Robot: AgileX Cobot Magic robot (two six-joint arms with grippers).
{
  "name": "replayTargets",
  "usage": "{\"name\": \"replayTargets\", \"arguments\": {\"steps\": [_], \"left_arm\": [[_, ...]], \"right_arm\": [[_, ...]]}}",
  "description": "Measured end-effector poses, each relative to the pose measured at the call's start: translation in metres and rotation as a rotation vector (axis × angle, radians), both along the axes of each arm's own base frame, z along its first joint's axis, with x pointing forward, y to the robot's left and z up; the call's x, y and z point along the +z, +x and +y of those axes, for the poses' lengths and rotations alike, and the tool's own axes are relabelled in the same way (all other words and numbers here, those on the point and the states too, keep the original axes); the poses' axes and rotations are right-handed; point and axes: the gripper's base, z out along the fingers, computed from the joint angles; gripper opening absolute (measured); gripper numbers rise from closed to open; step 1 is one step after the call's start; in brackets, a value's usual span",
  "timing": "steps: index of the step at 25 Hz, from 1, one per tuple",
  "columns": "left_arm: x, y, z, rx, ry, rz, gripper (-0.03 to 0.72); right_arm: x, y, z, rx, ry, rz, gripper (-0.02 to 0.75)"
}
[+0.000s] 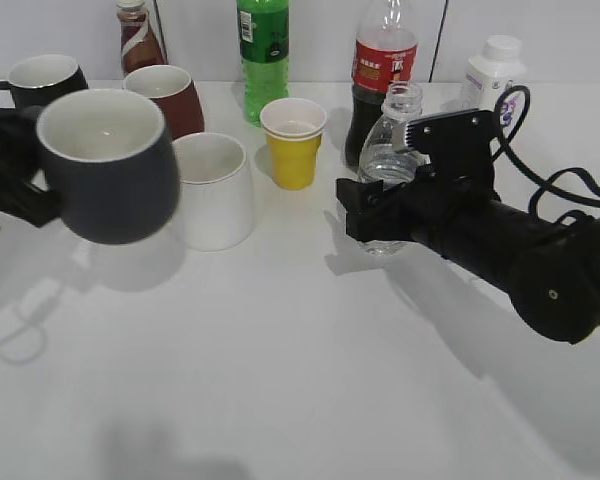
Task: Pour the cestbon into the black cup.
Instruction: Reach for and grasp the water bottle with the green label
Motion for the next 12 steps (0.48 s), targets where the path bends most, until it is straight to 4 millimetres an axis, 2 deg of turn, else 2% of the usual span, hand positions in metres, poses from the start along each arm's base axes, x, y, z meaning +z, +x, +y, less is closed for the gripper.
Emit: {"name": "replayTargets", "arguments": {"steps": [3,6,8,12], "left_arm": [[0.0,-0.005,-0.019,-0.071,-0.02,0.013,0.052],[-0.001,-0.011,-0.033,-0.116,-0.042,0.042,0.052],[-0.004,-0.015,-0.041,-0.139,-0.025,0.08,0.052],[-0.012,-0.023,-0.055,-0.175,0.023,0.161,0.052]], "right_arm": [[-0.003,0.005,0.003,-0.003,-0.006,0.016,0.481],[0.0,0.003,0.004,0.034,-0.033,0.007,0.47],[0.007,-0.002,0.01,0.137,-0.11,-0.036,0.47],[0.041,-0.01,0.02,0.307,-0.292,-0.187,0.47]]}}
